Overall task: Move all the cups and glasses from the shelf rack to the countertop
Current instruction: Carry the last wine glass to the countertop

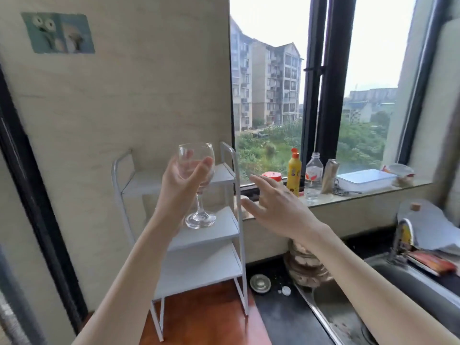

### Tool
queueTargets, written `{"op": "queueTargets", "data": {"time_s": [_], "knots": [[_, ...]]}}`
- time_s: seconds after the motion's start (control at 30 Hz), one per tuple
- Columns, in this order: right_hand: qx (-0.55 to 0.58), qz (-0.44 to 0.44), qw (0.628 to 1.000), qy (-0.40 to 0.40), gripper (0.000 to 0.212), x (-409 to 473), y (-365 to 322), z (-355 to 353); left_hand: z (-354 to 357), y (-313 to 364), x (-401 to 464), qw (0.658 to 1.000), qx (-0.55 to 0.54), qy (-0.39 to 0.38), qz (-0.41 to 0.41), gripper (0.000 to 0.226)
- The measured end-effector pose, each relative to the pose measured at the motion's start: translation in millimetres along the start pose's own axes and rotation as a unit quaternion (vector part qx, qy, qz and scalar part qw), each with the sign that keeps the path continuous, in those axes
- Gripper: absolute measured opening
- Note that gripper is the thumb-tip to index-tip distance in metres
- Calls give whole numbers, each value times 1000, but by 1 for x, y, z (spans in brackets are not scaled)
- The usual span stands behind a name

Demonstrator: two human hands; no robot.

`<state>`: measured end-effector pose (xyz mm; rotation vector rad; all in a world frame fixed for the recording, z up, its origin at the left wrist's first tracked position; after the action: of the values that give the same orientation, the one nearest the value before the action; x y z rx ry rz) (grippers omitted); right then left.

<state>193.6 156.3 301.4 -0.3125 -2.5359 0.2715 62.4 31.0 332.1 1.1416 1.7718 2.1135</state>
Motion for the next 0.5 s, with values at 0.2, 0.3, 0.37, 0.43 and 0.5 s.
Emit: {"op": "queueTargets", "data": {"time_s": [0.2, 0.3, 0.37, 0.43, 0.5], "knots": [[-128, 109, 986, 2, 66, -128, 60, -57, 100, -15, -68, 992, 22, -125, -4, 83], [-168, 169, 971, 10, 67, -206, 87, -90, 166, -17, -112, 983, 20, -182, -17, 91], [-189, 212, 959, 9, 67, -262, 104, -113, 213, -15, -142, 975, 4, -222, -30, 92], [-204, 253, 946, 6, 67, -318, 120, -139, 264, -12, -173, 965, -20, -257, -53, 92], [-214, 295, 931, 0, 67, -377, 132, -168, 318, -7, -211, 953, -37, -291, -74, 74]]}}
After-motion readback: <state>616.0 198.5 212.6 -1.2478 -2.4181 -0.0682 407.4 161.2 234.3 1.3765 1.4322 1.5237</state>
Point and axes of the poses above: each hand's wrist, its own x-axis towards the middle knuckle, its own z-axis out of the palm, y = z × x, the point moved 5 cm from there along x, towards the middle knuckle, and after that the axes turned 10 degrees about -z, right-handed, at the moved point
